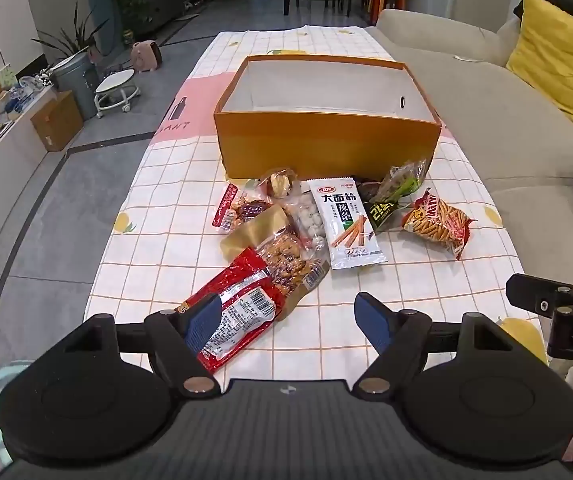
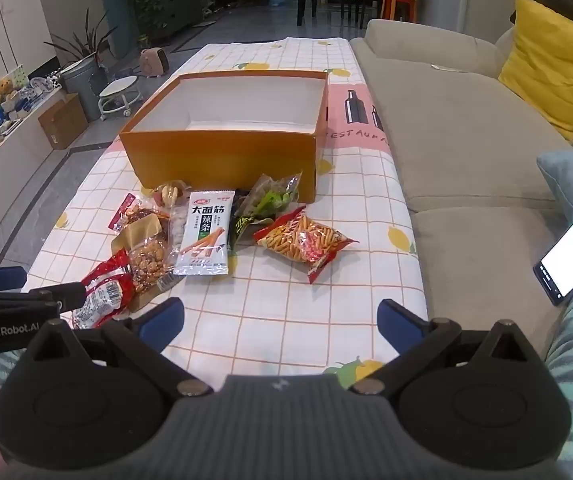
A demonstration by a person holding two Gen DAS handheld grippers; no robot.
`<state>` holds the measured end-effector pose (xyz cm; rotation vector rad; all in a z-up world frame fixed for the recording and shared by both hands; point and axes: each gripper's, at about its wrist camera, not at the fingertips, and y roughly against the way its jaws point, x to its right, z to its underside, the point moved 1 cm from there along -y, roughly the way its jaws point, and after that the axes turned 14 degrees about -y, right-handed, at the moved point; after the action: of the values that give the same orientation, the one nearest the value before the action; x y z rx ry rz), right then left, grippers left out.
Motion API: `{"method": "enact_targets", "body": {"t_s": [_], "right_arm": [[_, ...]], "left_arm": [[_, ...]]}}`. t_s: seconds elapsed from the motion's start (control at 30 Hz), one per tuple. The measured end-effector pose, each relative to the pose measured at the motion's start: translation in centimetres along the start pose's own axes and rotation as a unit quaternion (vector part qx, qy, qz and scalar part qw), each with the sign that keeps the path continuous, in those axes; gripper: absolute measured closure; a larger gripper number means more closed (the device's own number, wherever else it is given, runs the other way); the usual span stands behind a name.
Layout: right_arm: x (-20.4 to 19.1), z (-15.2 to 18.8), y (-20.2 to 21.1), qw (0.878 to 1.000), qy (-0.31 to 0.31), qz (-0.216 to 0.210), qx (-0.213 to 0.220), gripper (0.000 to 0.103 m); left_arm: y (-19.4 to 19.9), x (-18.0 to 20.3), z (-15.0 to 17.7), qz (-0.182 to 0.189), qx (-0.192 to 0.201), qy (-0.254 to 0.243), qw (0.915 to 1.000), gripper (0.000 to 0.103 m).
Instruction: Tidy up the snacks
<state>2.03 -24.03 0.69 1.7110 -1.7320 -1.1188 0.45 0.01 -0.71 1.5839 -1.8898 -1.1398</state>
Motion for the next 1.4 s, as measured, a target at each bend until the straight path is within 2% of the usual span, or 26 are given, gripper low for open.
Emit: {"method": "enact_targets", "body": {"t_s": [0.4,1.4], "right_arm": [[-0.7,0.4,-0.3,1.000,0.011,-0.003,0.008,0.004],[-1.7,-0.2,-0.7,0.999,0.044,-0.023,0.019,0.004]], "left_arm": [[-0.7,-0.1,0.2,0.005,-0.026,0.009,0.9996,0.014],[-0.6,-0.4,-0.1,0.006,-0.024,0.016,0.9996,0.015]]}}
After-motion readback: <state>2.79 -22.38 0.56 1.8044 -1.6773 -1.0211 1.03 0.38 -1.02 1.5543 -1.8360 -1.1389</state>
